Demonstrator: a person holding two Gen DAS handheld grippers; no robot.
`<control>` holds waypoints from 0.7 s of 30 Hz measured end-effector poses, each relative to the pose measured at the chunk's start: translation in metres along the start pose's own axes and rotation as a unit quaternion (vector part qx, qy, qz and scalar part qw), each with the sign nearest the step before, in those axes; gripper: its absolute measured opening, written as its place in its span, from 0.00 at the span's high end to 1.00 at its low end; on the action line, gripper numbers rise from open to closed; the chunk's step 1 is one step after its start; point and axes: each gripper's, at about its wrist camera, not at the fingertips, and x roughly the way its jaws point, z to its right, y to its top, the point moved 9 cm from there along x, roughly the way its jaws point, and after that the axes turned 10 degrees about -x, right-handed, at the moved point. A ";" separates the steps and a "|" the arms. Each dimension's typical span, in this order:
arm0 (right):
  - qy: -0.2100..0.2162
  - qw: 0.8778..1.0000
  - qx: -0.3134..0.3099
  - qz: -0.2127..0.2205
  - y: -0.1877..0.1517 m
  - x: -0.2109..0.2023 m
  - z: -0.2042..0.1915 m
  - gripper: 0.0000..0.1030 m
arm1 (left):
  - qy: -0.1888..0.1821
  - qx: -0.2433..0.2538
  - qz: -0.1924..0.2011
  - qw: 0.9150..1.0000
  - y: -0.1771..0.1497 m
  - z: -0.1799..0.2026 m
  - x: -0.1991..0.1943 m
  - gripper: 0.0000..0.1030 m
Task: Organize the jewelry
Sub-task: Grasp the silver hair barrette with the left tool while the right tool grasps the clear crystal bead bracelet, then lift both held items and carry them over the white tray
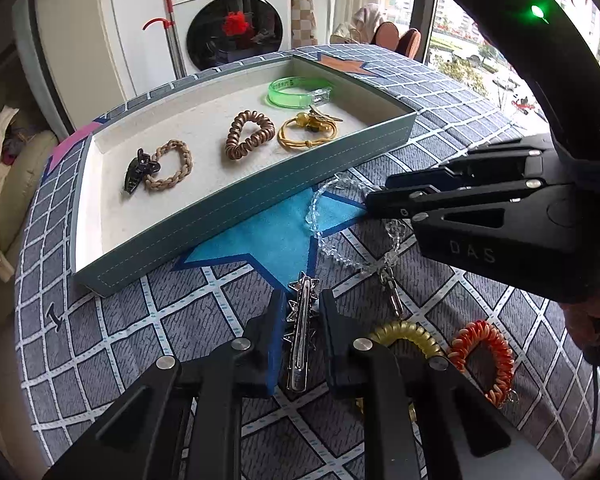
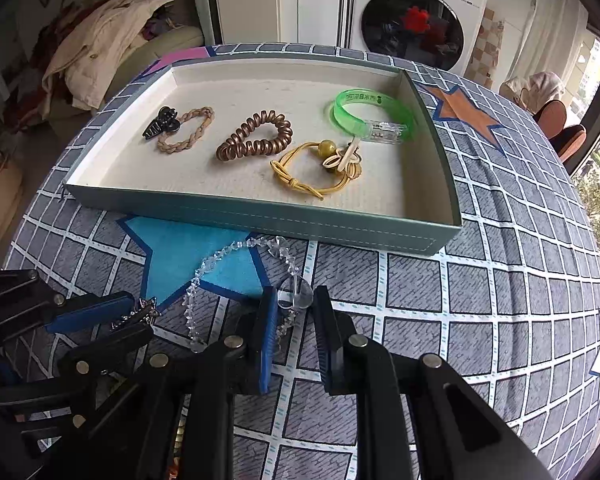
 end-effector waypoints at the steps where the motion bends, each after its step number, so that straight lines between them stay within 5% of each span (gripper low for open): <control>1: 0.001 1.000 0.005 0.003 -0.001 -0.001 0.001 0.81 | -0.002 -0.008 0.001 1.000 0.000 -0.002 0.000 0.64; 9: 0.011 0.999 0.027 0.031 -0.002 -0.021 0.009 0.81 | -0.009 -0.062 0.021 0.998 0.004 -0.022 -0.012 0.64; 21: 0.019 0.997 0.025 0.065 0.010 -0.050 0.007 0.81 | -0.007 -0.072 0.042 0.996 0.010 -0.031 -0.028 0.69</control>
